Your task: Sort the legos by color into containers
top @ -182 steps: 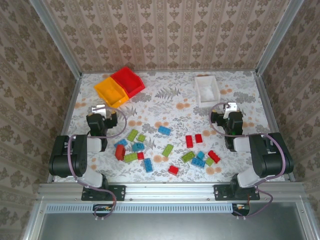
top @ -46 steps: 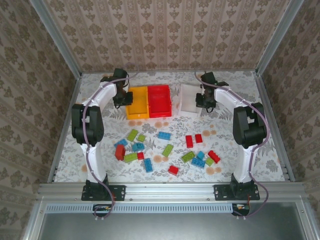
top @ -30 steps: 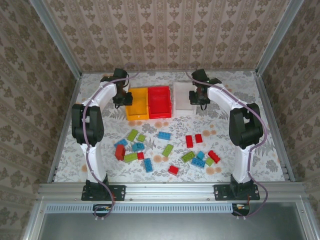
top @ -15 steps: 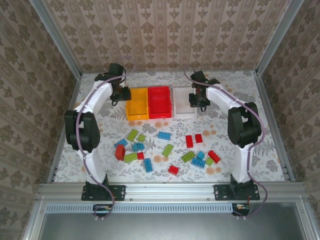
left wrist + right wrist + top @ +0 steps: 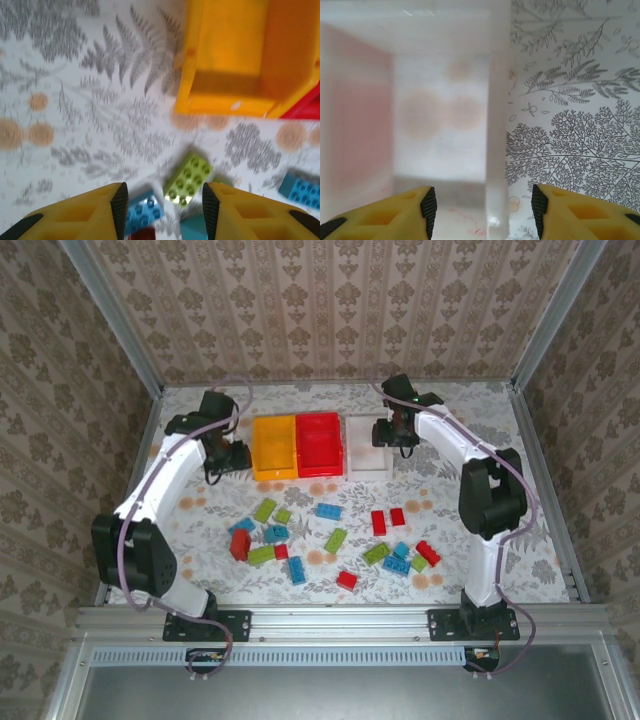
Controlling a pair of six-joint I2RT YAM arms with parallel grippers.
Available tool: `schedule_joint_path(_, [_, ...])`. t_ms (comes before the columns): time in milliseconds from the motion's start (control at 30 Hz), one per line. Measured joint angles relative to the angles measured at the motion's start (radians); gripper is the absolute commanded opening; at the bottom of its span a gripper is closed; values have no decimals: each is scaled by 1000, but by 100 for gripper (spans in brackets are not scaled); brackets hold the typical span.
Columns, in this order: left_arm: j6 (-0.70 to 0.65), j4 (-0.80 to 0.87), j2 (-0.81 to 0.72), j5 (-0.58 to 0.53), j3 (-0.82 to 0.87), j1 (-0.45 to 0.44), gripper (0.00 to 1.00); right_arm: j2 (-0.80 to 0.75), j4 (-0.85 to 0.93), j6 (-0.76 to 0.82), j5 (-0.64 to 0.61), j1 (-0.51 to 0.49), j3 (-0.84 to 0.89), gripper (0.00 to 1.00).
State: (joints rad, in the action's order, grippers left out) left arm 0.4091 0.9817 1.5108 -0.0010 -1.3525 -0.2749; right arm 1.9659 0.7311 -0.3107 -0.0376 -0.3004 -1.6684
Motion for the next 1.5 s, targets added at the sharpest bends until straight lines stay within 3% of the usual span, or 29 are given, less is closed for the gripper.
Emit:
schedule_joint_path(133, [35,82,-117,0,122,-62,54,-191,-70,-21,78,-32,95,67])
schedule_joint_path(300, [80,162,-246,12,291,-134,67,-438,-277,-62,342,-138,339,75])
schedule_joint_path(467, [105,201,-283,29,387,-163,69,-517,-388,-84,516,-317,541,76])
schedule_joint_path(567, [105,196,-267,26,408,-170,68,-520,-414,-113,565,-372,631,76])
schedule_joint_path(967, [90,101,-77,-23,423,-170,57,-519,-449,-146,605,-378,660,75])
schedule_joint_path(1267, [70,58,-49,-25,423,-169,35,-509,-457,-158,623,-378,658,73])
schedule_joint_path(1500, [69,62,-49,-22,417,-169,31,-485,-455,-157,623,-378,645,71])
